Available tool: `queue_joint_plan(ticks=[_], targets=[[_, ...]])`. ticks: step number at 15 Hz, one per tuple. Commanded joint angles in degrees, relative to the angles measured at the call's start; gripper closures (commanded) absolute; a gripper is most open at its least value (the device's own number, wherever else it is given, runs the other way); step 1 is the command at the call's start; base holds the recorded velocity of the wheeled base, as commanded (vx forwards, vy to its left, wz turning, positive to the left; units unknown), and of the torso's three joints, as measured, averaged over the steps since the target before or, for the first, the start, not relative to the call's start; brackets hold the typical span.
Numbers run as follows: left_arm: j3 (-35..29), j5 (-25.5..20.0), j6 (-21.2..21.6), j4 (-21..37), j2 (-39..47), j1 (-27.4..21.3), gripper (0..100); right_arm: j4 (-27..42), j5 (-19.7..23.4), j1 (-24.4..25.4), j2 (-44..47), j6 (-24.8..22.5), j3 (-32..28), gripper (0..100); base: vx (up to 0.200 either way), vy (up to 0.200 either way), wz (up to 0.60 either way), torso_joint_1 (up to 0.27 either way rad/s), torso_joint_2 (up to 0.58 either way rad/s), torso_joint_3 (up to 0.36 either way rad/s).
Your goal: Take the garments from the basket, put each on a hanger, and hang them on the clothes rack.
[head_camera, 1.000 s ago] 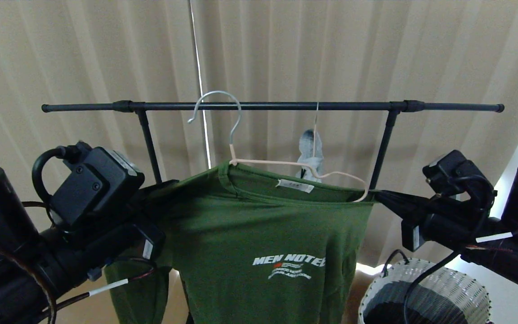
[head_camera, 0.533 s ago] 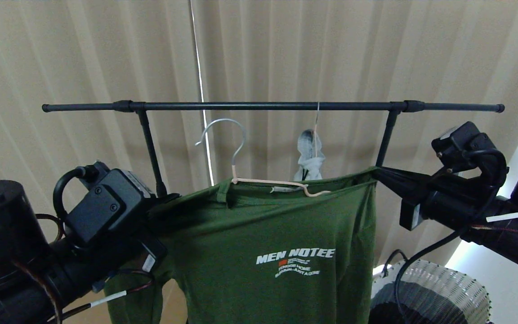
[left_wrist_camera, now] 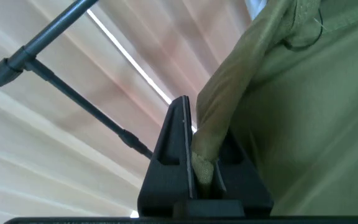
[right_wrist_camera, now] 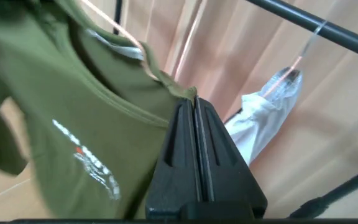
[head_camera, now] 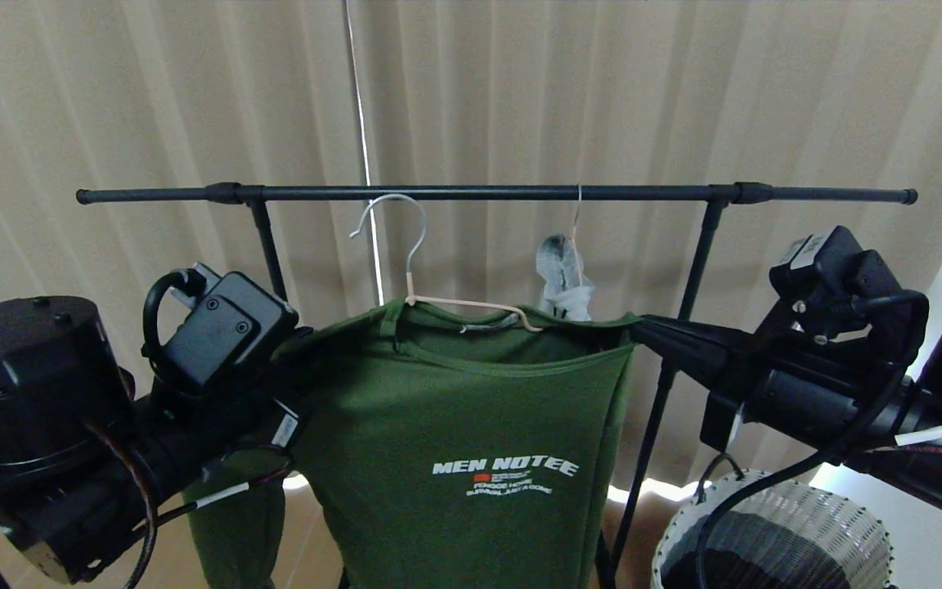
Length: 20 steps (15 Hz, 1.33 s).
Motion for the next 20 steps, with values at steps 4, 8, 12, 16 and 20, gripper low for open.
queue_joint_plan(ticks=[4,8,12,16,20], targets=[[-0.3,0.4,-1.2,0.0,0.7,0.1,100,-0.1,0.1,0.9,-0.2,-0.1,0.7,0,0.000,0.000,0.00,0.000,0.00,0.000],[-0.6,2.4,-1.5,0.0,0.7,2.6,100,-0.2,0.4,0.6,-0.2,0.4,3.4,0,0.000,0.000,0.00,0.000,0.00,0.000],[-0.1,2.7,-1.5,0.0,1.0,4.3,100,-0.2,4.3,0.5,-2.8,3.3,3.4,0,0.000,0.000,0.00,0.000,0.00,0.000],[-0.2,2.6,-2.0,-0.4,1.7,3.7,100,0.2,5.1,-1.5,-1.8,3.4,1.1,0,0.000,0.000,0.00,0.000,0.00,0.000],[-0.4,2.0,-6.5,-4.8,3.3,-0.1,100,4.2,5.1,-3.1,-0.6,-1.3,-4.7,0,0.000,0.000,0.00,0.000,0.00,0.000]])
